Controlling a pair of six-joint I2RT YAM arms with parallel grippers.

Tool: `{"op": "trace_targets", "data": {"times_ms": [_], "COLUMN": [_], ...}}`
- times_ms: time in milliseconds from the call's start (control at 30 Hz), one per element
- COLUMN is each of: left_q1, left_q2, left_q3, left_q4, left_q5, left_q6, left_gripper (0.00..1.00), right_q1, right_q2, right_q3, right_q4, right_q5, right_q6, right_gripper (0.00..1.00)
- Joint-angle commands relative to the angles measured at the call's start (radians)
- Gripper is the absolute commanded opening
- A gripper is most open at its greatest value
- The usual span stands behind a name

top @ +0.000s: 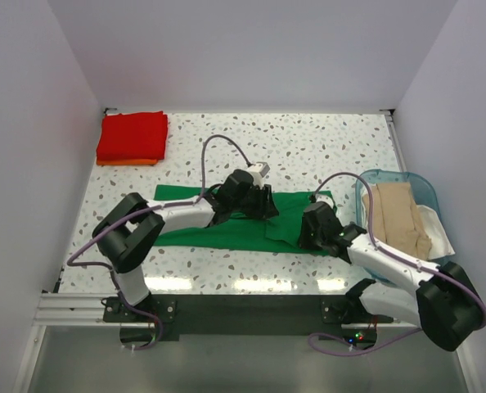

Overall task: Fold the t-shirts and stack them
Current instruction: Fold the tshirt

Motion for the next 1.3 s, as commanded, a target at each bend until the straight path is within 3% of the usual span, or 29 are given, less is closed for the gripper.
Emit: {"op": "trace_targets", "data": {"times_ms": [0,133,433,633,767,900,1067,1267], "left_q1": [-0.022,-0.049,-0.080,-0.080,-0.078,-0.062,-0.014,0.063], "left_q2": [0.019,0.056,0.149,0.142,0.065,-0.073,-0.255,-0.373], "left_q3": [0.057,0.100,0.101,0.119,0.159,0.110,-0.077,-0.271], "left_q4": [0.017,-0.006,-0.074,-0.085,-0.143,-0.166,-0.244,-0.306], "left_q5": [0.009,0.018,-0.001,-0.005,-0.061,-0.167,-0.319,-0.425], "left_q6": [0.033,0.055,0.078,0.085,0.125,0.115,0.015,-0.057], "left_gripper": [0.48,0.45,0.21,0.25,0.42,0.50,0.47,0.31], "right_q1": [0.006,0.005,0.003,-0.047,-0.113,-0.125,-0.132,-0.150], "right_q2": [-0.023,-0.040,-0.128,-0.085,-0.030,0.025,0.107,0.200], "right_q3": [-0.014,0.001,0.085,0.143,0.153,0.156,0.162,0.179], "right_q4": [0.038,0.003,-0.116,-0.120,-0.088,-0.045,-0.013,0.025], "right_q5": [0.004,0.030,0.162,0.171,0.114,0.085,0.067,0.047], "right_q6": [0.023,0.049,0.083,0.066,0.062,0.069,0.078,0.075], "right_gripper": [0.23,0.25,0.35,0.40,0.41,0.42,0.42,0.42]}}
